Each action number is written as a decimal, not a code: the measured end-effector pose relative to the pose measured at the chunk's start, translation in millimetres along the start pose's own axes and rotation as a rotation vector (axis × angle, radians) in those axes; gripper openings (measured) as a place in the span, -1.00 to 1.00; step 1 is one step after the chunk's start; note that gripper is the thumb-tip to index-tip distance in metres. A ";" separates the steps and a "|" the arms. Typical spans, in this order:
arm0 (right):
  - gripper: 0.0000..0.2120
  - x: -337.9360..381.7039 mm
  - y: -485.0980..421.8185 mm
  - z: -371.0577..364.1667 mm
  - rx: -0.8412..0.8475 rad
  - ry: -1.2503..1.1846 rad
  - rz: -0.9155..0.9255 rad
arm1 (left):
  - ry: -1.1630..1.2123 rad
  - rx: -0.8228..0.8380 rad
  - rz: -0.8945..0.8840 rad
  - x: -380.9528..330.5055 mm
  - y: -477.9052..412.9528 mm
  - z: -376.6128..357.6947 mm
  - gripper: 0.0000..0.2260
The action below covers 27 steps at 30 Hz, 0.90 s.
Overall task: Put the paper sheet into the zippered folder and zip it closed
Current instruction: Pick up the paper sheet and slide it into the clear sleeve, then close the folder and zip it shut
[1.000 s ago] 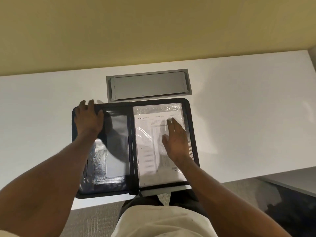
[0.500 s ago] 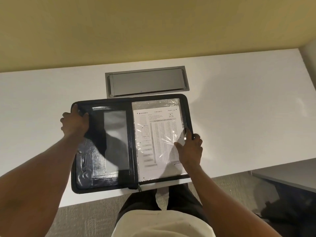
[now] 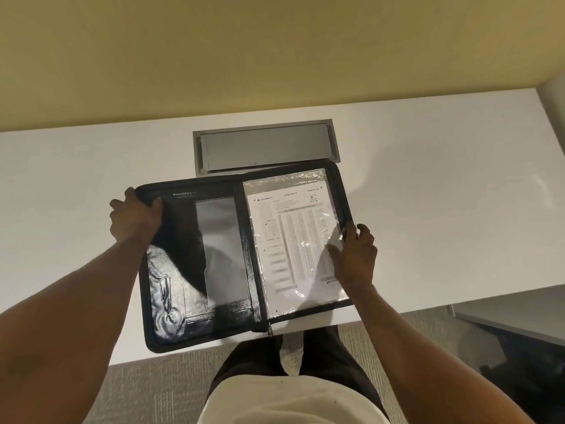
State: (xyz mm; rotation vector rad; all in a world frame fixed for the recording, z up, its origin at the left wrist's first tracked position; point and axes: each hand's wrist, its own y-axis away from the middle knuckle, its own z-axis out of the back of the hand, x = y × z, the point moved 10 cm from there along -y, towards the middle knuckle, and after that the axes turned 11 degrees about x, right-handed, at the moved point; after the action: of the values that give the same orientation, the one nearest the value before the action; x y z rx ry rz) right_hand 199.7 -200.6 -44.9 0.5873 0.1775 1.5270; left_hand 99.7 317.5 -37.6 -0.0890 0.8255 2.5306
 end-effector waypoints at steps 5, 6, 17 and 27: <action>-0.52 33.7 38.0 -17.4 -0.013 0.182 0.248 | -0.001 -0.060 0.012 -5.2 4.4 18.7 -0.51; -0.54 39.2 45.3 -23.8 0.002 0.207 0.307 | 0.002 -0.074 0.012 -6.1 5.6 22.3 -0.52; -0.53 32.7 76.5 -60.5 0.184 0.347 0.345 | -0.014 -0.198 -0.026 -23.4 20.9 67.9 -0.64; -0.54 36.1 72.1 -52.6 0.230 0.315 0.358 | -0.037 -0.065 -0.272 -97.0 47.5 110.4 -0.84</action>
State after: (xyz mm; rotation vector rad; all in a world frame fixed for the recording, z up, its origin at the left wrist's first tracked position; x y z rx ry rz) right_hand 113.9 -157.1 -47.2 0.5773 0.5172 1.9602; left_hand 173.1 306.5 97.9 -0.1641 0.6673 2.2961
